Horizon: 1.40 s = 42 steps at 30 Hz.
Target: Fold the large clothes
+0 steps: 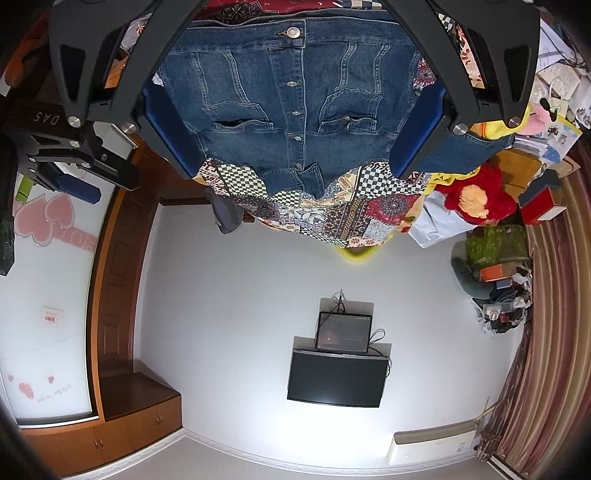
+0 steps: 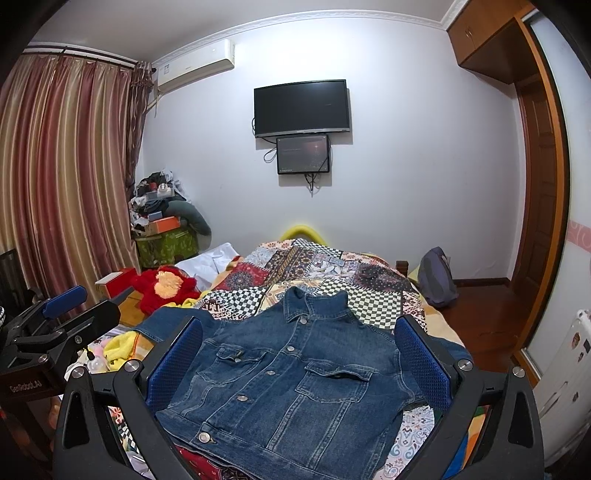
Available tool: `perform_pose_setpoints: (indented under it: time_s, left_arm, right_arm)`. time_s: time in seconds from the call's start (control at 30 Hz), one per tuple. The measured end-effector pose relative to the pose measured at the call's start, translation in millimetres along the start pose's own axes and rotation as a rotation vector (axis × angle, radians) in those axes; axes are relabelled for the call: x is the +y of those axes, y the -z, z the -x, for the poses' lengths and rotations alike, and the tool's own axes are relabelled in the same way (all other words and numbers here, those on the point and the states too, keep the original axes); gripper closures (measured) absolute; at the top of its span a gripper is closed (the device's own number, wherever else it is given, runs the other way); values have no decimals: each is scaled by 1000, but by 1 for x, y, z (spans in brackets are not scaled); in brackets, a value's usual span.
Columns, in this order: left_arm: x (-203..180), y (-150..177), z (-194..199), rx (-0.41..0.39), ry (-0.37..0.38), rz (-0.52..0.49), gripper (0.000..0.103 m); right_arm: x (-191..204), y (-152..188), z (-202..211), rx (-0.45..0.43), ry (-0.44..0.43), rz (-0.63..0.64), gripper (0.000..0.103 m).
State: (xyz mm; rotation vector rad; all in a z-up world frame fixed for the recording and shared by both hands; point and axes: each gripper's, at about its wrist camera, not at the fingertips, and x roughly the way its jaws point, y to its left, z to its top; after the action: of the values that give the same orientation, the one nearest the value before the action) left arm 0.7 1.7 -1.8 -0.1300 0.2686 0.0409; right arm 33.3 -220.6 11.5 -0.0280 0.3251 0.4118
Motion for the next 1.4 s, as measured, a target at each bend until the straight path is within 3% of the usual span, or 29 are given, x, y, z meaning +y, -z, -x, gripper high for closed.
perform_pose_setpoints:
  time_s: [1.0, 1.4]
  left_arm:
    - [3, 0, -4, 10, -5, 4, 0]
    - [47, 15, -53, 111, -56, 96, 0]
  right_arm:
    - [8, 3, -7, 24, -4, -4, 0]
    - [27, 6, -61, 137, -27, 25, 0]
